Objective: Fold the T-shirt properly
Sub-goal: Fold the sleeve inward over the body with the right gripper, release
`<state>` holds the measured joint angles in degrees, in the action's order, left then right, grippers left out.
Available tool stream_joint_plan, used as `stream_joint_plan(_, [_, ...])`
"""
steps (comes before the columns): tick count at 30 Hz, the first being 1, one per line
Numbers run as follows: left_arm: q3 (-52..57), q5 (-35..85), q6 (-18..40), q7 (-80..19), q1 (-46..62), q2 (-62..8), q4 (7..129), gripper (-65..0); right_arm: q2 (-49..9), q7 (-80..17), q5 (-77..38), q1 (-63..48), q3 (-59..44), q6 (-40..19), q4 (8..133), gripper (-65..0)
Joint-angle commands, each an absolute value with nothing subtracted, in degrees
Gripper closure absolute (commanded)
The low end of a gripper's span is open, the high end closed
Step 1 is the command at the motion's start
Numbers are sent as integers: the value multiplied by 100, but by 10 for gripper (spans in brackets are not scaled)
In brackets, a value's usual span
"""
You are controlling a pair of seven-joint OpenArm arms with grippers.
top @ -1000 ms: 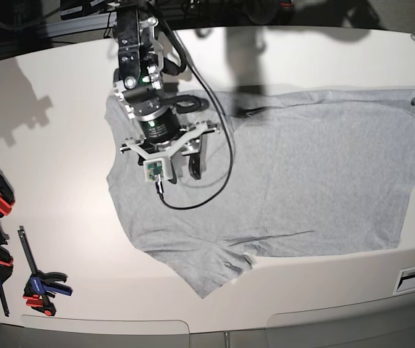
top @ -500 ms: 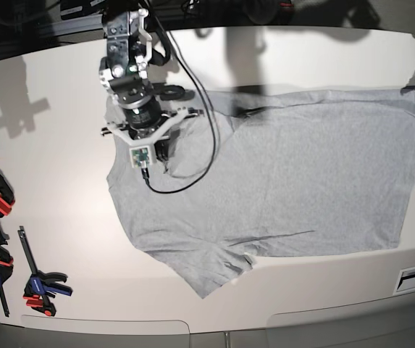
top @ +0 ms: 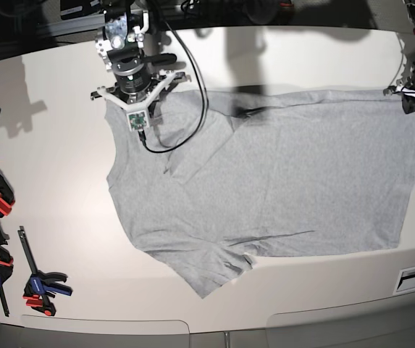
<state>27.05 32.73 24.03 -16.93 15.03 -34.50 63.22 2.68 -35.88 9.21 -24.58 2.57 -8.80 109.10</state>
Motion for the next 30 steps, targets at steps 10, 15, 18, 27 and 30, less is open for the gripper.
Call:
stream_joint_plan(10, [2755,3306,2401,-1450,1479,-3590,5701,0,-102,-3044,1033,-2414,252,-613,10551,0])
stream_joint_plan(15, [2755,3301,2401,-1498,1479,-3590,5699,0,-193,-2956,1055,-2285,215,-613,10062,0])
stream_joint_plan(18, [2755,3301,2401,-1584,1481,-3590,5699,0,-196,-2899,1044,-2139,38,-613,9603,0])
stream_joint_plan(27, [2755,3347,2403,-1975,1645,-3590,5701,0,-578,-2720,880,-2215,-75,-661,9174,0])
stream_joint_plan(30, [2768,3492,2401,-2086,1804,-3592,5708,0,-626,-2858,878,-2316,-73,-711,9177,0])
